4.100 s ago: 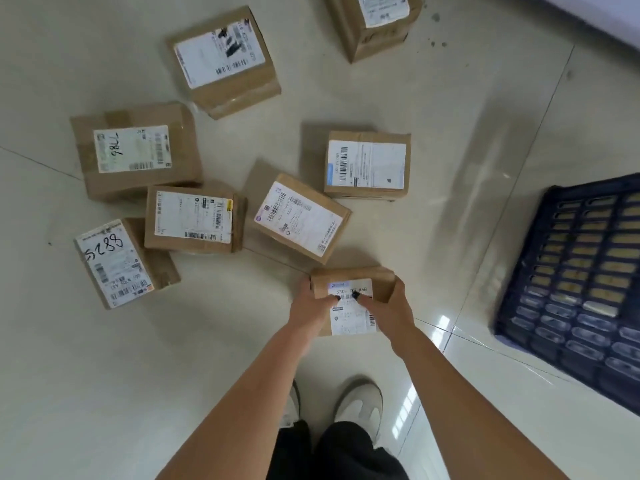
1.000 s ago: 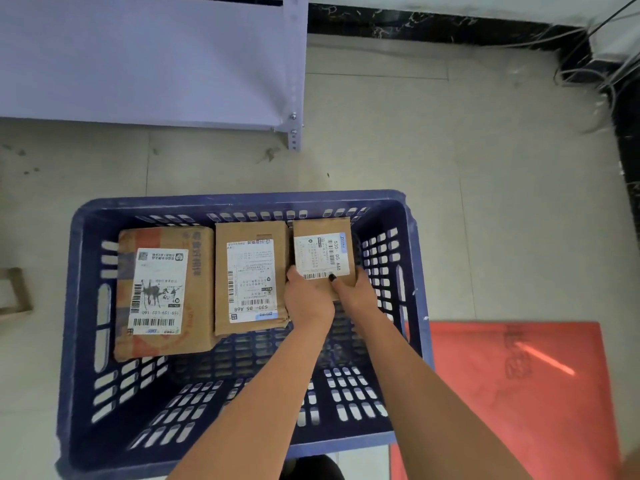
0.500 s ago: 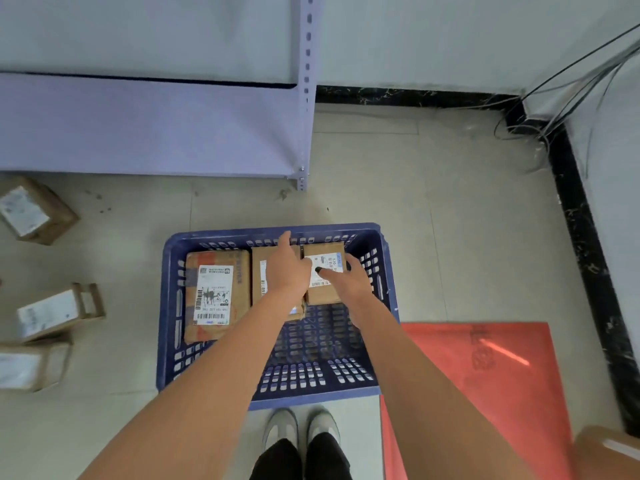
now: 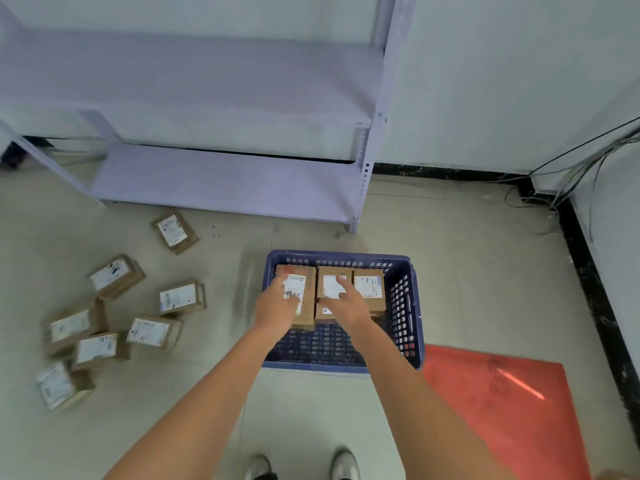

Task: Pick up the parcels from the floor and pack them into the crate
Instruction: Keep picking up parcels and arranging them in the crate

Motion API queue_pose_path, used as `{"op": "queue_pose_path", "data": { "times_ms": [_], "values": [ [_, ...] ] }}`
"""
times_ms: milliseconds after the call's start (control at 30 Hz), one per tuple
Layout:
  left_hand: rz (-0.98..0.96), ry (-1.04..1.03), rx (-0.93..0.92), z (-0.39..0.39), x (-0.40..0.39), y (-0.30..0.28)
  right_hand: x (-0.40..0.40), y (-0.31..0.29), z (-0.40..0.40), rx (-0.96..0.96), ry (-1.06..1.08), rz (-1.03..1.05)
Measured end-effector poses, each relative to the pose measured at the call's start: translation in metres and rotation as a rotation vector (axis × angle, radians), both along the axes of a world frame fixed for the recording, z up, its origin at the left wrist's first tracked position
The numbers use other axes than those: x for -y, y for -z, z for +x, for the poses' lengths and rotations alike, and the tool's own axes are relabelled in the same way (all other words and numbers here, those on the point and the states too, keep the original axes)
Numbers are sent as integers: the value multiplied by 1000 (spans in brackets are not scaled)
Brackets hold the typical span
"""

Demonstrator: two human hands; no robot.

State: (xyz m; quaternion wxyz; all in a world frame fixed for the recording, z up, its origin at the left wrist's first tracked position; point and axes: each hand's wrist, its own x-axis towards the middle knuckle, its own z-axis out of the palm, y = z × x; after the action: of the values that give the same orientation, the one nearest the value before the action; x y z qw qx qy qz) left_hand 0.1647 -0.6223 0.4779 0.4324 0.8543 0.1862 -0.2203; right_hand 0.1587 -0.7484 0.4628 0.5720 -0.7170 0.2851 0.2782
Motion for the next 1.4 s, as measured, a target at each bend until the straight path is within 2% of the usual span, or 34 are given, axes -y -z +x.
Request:
{"op": "queue_pose_path", "data": {
  "times_ms": [167,267,367,600,767,1000,1200,1400],
  "values": [
    [-3,-106,-64,-48,-66,-33,-71,-34,-38,1,-108,16],
    [-8,-104,-57,-56,-115,-44,-124,-47,-47,-11,-120,74],
    [15,-72,-45,-59,-180,-52,-186,-61,-51,13,-159,18],
    [35,-81,-20,-75,-350,-85,-333,-108,-71,28,-117,55],
    [27,-105,-54,-83,-440,-88,-408,-119,-79,-10,-106,66],
    [-15,-183,-108,-70,-509,-60,-472,-96,-49,-66,-93,62],
    [-129,-393,-244,-46,-558,-19,-514,-71,-8,-122,-89,53],
    [-102,-362,-247,-14,-596,28,-559,-28,17,-147,-140,29]
  ]
}}
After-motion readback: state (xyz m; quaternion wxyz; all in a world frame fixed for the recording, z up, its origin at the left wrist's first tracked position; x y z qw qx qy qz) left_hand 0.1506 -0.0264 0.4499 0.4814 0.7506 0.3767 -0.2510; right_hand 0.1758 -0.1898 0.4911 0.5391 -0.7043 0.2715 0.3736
